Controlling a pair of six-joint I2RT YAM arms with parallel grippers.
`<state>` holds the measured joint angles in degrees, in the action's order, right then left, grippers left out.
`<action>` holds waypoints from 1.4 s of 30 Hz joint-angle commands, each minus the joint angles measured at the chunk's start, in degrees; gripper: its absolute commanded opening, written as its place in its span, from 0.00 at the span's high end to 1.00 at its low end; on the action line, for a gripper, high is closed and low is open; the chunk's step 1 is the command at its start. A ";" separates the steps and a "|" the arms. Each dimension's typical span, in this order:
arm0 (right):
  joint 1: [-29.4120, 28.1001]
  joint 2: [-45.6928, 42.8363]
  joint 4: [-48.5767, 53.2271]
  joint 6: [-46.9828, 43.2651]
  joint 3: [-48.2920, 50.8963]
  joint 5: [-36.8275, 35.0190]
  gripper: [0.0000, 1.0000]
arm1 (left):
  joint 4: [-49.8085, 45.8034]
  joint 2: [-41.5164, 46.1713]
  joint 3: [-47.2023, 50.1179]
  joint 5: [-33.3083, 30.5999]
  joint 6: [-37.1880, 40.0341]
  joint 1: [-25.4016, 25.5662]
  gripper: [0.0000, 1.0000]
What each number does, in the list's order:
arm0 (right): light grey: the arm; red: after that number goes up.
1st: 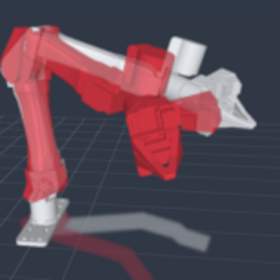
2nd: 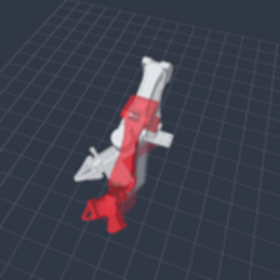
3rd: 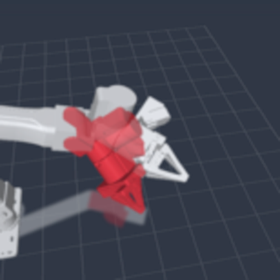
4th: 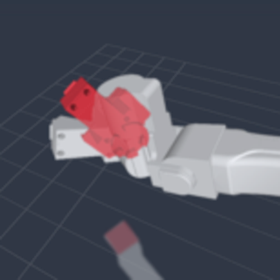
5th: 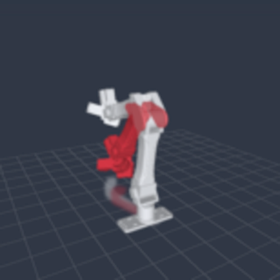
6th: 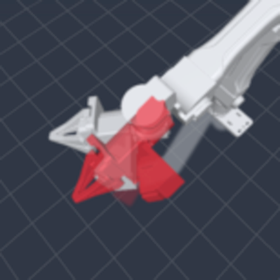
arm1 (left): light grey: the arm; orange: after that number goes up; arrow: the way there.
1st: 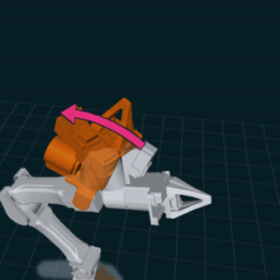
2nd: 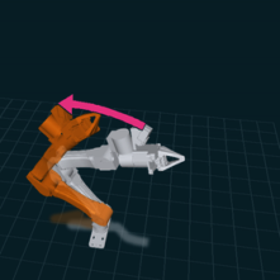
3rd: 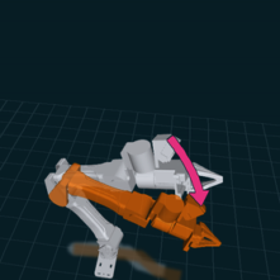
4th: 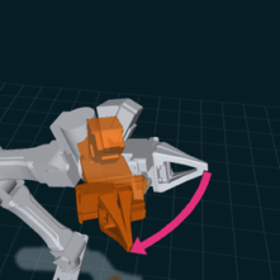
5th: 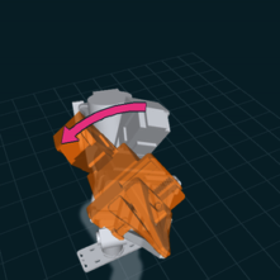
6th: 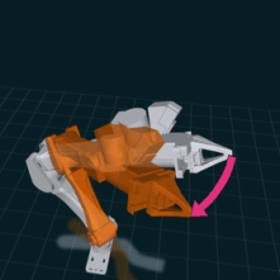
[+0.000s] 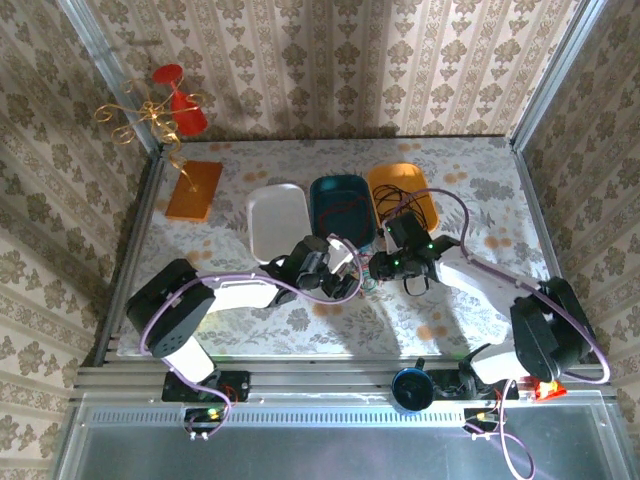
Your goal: Untangle the cables
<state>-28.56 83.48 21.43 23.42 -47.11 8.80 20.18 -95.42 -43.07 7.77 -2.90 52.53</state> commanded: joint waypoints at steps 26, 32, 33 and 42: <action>0.52 -29.02 4.98 13.38 -6.81 -35.34 1.00 | 2.40 -6.89 0.57 0.42 0.14 -0.95 0.45; 0.61 -35.02 6.09 14.27 -9.17 -47.82 1.00 | 2.18 -5.76 1.97 -0.04 0.00 -1.00 0.45; 0.69 -35.75 5.66 13.66 -9.47 -48.39 1.00 | 2.21 -5.51 2.31 -0.04 0.13 -0.96 0.45; 0.78 -35.67 -2.78 6.16 -13.20 -39.90 1.00 | 1.70 -1.68 5.00 1.61 0.48 -0.95 0.43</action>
<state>-27.90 47.59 23.68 32.95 -58.22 -33.52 23.22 -99.44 -39.24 7.94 -2.94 51.70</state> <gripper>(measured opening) 0.067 0.559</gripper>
